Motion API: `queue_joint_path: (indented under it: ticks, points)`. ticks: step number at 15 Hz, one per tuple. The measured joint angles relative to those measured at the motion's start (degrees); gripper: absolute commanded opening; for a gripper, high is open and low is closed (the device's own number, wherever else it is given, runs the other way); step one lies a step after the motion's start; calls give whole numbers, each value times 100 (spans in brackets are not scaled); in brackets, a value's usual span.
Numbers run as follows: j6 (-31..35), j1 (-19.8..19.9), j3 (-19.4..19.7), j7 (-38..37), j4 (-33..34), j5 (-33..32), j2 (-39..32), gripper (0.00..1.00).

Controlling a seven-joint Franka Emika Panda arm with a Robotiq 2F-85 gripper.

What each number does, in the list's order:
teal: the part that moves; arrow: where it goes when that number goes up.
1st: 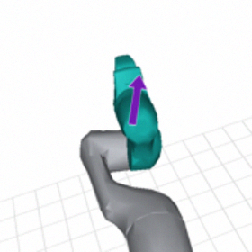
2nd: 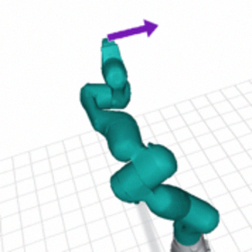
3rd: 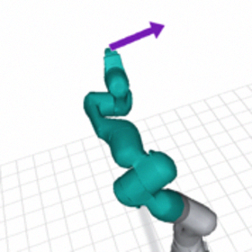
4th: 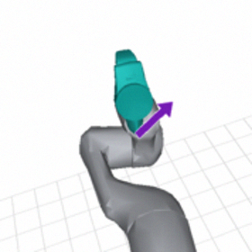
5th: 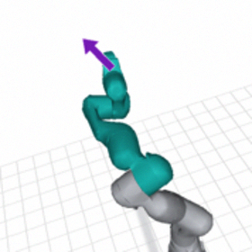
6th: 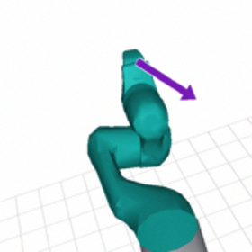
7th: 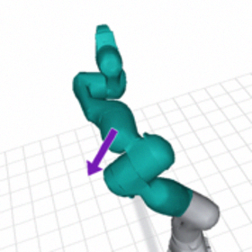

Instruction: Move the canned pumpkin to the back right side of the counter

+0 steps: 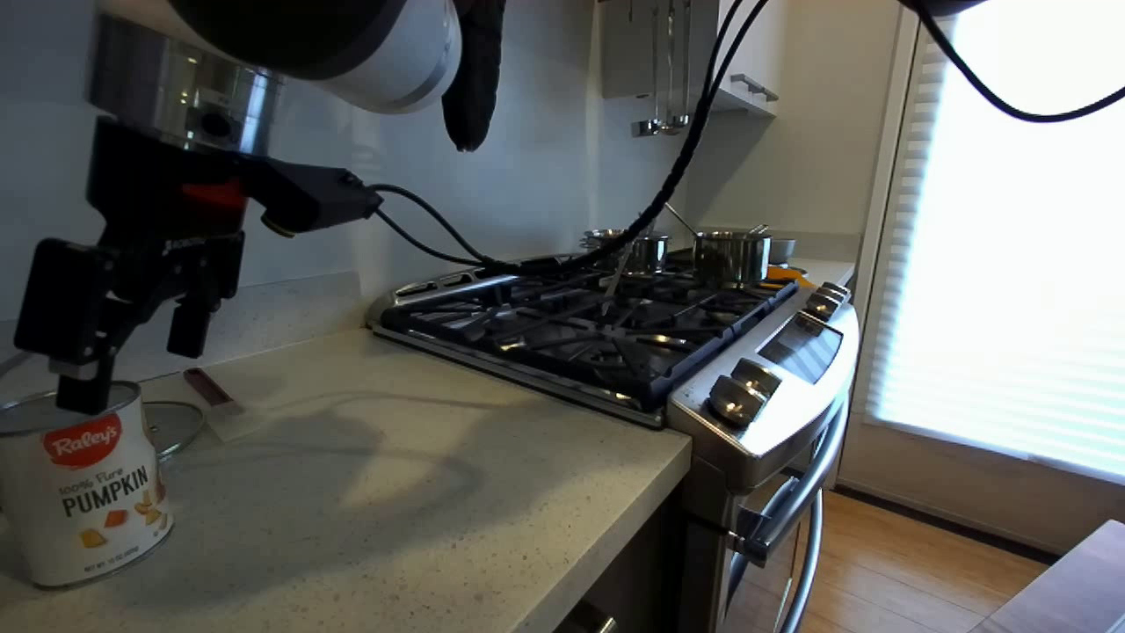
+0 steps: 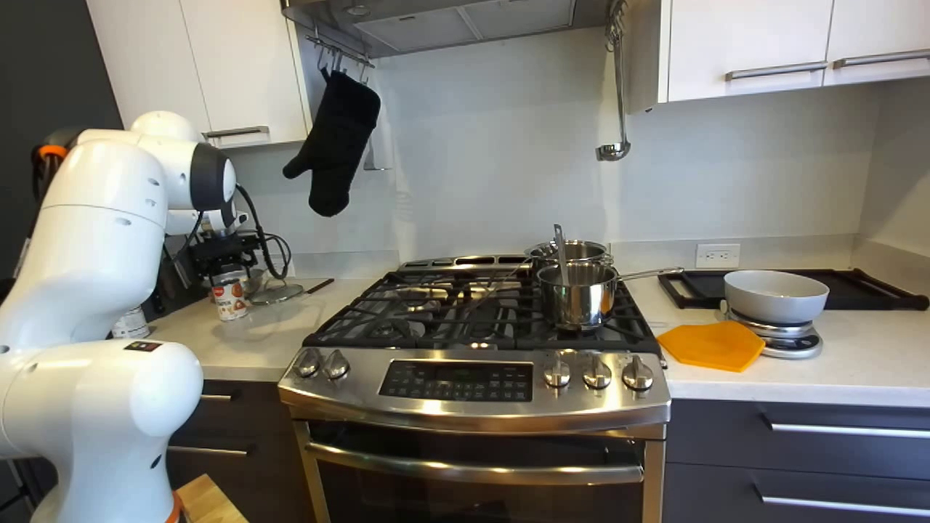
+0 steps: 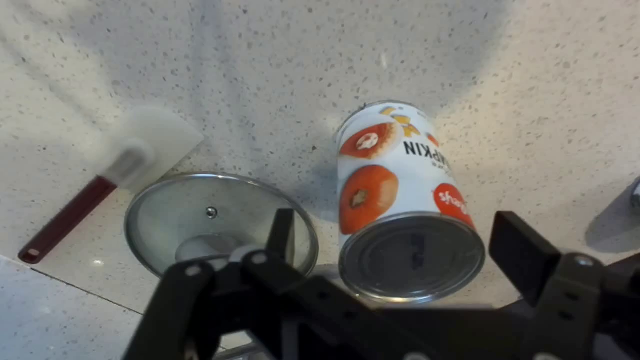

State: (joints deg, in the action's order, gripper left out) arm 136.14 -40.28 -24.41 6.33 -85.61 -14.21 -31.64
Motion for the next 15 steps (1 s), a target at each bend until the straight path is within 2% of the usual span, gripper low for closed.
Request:
queue_joint_path:
  ticks: [7,8,11,15]
  points:
    - [-17,-308,58,319,854,174,-775,100]
    - [-34,-343,60,359,946,216,-860,82]
    - [-122,-421,106,446,1177,274,-1044,58]
    - [-500,-562,242,497,1446,277,-1116,57]
